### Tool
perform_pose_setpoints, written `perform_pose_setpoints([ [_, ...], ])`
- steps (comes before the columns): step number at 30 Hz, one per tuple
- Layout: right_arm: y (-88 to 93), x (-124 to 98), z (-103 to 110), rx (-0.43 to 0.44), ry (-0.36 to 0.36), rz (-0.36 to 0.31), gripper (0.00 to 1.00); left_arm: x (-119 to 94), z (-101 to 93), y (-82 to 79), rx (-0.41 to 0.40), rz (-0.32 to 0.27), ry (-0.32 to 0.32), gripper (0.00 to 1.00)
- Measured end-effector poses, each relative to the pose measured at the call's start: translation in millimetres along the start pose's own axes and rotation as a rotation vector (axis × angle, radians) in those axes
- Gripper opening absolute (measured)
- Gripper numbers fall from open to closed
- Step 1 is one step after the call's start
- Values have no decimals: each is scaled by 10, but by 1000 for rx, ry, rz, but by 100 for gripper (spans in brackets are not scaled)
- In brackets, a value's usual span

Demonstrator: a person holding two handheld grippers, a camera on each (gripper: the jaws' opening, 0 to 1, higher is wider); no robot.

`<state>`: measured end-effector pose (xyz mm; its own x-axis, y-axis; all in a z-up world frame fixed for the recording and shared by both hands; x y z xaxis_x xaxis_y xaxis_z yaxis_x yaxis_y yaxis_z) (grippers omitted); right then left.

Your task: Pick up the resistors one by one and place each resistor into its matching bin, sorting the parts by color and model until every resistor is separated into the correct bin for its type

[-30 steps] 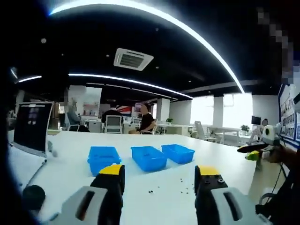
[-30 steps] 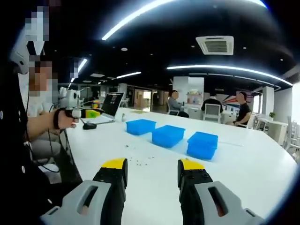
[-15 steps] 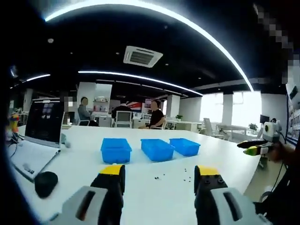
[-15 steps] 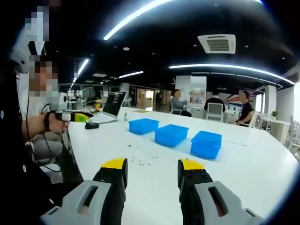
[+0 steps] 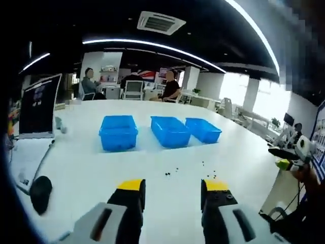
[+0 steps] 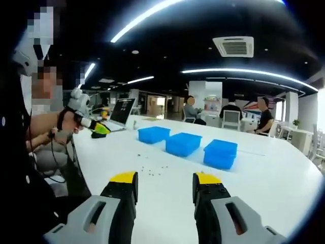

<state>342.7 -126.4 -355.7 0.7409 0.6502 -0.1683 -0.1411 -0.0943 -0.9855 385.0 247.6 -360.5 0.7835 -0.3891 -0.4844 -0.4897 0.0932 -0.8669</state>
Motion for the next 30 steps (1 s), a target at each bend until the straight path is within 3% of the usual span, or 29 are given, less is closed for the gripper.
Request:
perform_pose_setpoints([
  [3, 34, -8, -15, 9, -4, -3, 45, 190, 42, -79, -25, 66, 17, 41],
  [8, 70, -29, -40, 21, -3, -7, 45, 463, 80, -180, 5, 196, -6, 41],
  [12, 93, -53, -81, 28, 2, -10, 45, 697, 25, -255, -72, 330, 36, 41],
  [17, 115, -62, -91, 36, -1, -13, 45, 960, 48, -273, -147, 496, 5, 41],
  [22, 130, -64, -94, 45, -5, -14, 45, 1119, -57, -266, -174, 579, -15, 40],
  [29, 133, -58, -89, 49, -11, -15, 45, 1290, -108, -203, -69, 706, -88, 36],
  [30, 135, -57, -89, 50, -12, -15, 45, 1319, -118, -205, -76, 700, -85, 35],
])
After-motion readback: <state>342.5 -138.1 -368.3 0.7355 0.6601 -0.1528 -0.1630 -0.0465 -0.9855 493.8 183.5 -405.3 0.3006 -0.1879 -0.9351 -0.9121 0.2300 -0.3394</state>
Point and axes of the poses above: the point that each gripper's makers call its tool centre point, and the gripper's own axes: x roughly forward along the fingers, z roughly to its left, y roughly out of its underside, the point moved 7 cm from there along -x, roughly backward along the fingers, and after that the axes turned 6 degrees about x, right-handed, at the moved point
